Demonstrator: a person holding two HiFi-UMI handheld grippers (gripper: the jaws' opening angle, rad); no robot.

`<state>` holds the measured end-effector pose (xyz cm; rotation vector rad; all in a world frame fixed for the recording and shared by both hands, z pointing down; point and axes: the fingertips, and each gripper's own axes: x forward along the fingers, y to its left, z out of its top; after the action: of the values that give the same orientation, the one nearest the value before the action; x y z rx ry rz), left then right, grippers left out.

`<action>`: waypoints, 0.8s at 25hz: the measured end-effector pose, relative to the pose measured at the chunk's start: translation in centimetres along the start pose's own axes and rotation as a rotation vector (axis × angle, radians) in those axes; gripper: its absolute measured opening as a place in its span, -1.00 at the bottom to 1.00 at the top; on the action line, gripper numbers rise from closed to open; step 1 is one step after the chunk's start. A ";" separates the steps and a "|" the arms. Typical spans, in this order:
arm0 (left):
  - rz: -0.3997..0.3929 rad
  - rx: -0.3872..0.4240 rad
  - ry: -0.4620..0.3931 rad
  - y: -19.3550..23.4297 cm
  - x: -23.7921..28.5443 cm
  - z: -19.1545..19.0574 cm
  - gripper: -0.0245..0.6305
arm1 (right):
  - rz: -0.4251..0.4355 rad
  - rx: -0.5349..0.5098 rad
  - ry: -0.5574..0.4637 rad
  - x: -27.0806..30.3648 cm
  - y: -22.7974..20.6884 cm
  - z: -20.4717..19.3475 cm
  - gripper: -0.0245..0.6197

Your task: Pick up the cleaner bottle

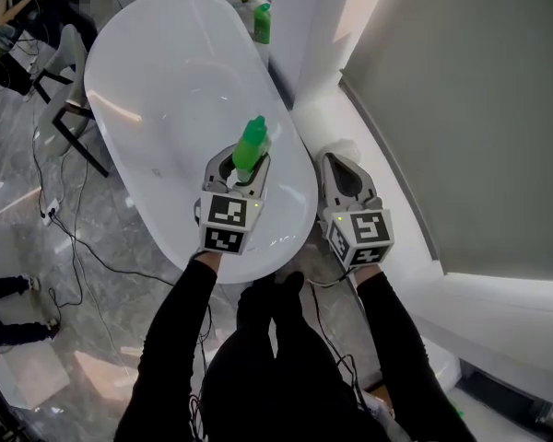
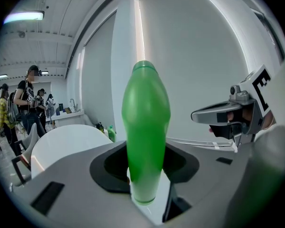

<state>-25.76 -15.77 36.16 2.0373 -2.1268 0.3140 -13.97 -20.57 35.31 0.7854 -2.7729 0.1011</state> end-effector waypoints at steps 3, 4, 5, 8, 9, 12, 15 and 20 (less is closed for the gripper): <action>0.000 -0.010 -0.008 0.0 -0.3 0.2 -0.36 | 0.003 -0.020 0.016 -0.3 0.5 -0.2 -0.92; -0.001 -0.011 -0.009 0.0 -0.3 0.2 -0.36 | 0.005 -0.028 0.020 -0.3 0.6 -0.3 -0.92; -0.003 -0.011 -0.010 0.0 -0.3 0.2 -0.36 | 0.008 -0.032 0.024 -0.3 0.7 -0.4 -0.92; -0.007 -0.011 -0.012 0.0 -0.4 0.3 -0.36 | 0.014 -0.030 0.027 -0.3 1.0 -0.3 -0.92; -0.009 -0.011 -0.013 0.0 -0.4 0.3 -0.36 | 0.015 -0.030 0.027 -0.2 1.1 -0.2 -0.92; -0.014 -0.008 -0.010 0.0 -0.5 0.1 -0.36 | 0.015 -0.030 0.026 -0.1 1.5 -0.2 -0.92; -0.020 -0.004 -0.008 -0.1 -0.5 -0.1 -0.36 | 0.015 -0.032 0.028 -0.1 1.6 -0.3 -0.92; -0.026 -0.012 -0.008 -0.2 -0.5 -0.3 -0.36 | 0.016 -0.042 0.037 -0.3 1.9 -0.5 -0.92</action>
<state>-25.50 -15.20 36.28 2.0614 -2.0994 0.2900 -14.64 -18.77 35.71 0.7440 -2.7373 0.0597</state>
